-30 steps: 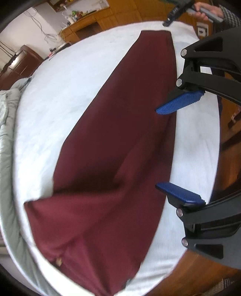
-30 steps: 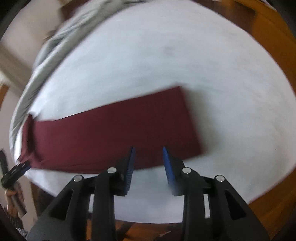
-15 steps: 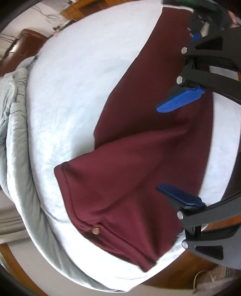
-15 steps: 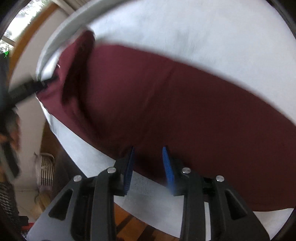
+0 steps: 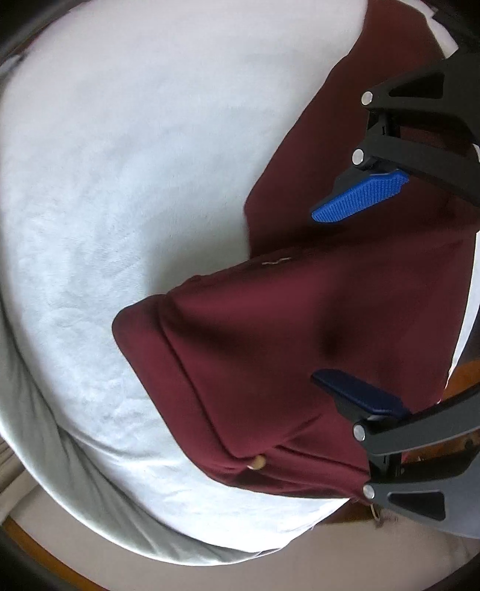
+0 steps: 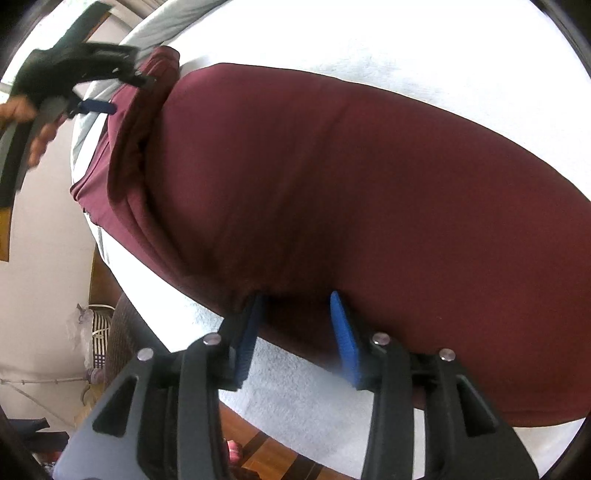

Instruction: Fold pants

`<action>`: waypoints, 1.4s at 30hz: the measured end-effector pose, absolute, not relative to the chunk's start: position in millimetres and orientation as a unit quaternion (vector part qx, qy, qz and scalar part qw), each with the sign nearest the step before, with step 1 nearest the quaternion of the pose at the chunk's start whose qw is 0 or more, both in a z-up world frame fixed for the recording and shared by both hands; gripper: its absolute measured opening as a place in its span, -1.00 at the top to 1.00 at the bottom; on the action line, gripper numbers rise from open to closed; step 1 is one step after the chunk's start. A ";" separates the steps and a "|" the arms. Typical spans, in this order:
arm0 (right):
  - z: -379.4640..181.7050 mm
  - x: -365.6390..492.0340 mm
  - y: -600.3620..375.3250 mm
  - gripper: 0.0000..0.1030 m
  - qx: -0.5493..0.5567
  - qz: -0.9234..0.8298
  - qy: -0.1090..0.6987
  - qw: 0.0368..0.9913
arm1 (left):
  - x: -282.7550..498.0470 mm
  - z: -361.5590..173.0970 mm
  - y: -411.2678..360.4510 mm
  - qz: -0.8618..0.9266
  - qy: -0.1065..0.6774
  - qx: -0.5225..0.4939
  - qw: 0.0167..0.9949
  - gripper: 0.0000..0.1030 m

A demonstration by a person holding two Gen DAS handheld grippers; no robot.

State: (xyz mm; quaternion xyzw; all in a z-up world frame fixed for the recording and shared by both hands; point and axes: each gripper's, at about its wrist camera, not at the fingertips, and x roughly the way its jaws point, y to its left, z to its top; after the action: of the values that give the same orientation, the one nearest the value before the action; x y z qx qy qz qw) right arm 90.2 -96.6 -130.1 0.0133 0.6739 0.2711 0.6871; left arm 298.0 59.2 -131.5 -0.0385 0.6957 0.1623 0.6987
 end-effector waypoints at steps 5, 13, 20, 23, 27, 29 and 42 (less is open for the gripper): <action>-132.2 91.5 -97.2 0.21 0.027 0.278 0.675 0.682 | 311.3 -147.9 57.7 0.170 0.718 -0.009 0.675 -0.60; -130.0 95.6 -114.9 0.20 0.043 0.282 0.676 0.680 | 304.9 -156.2 73.2 0.158 0.724 -0.038 0.670 0.40; -127.1 97.0 -120.5 0.20 0.046 0.281 0.674 0.682 | 269.8 -118.0 84.8 0.147 0.670 -0.079 0.723 0.77; -125.3 96.5 -121.3 0.20 0.048 0.280 0.672 0.684 | 241.9 -99.1 95.2 0.148 0.632 -0.098 0.754 0.77; -123.4 97.3 -123.3 0.20 0.053 0.278 0.672 0.684 | 184.4 -75.1 114.9 0.159 0.567 -0.148 0.795 0.77; -122.4 97.7 -123.5 0.20 0.052 0.277 0.671 0.685 | 162.4 -75.2 120.8 0.168 0.551 -0.170 0.799 0.77; -107.0 89.3 -109.2 0.01 0.000 0.262 0.665 0.699 | 84.4 -130.8 144.3 0.101 0.496 -0.306 0.806 -0.33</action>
State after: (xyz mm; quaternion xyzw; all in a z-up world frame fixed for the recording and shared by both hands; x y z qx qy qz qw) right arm 89.3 -109.2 -107.0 0.0001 0.6654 0.2619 0.6990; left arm 84.4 144.3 -130.8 -0.3065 0.4960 0.1006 0.8062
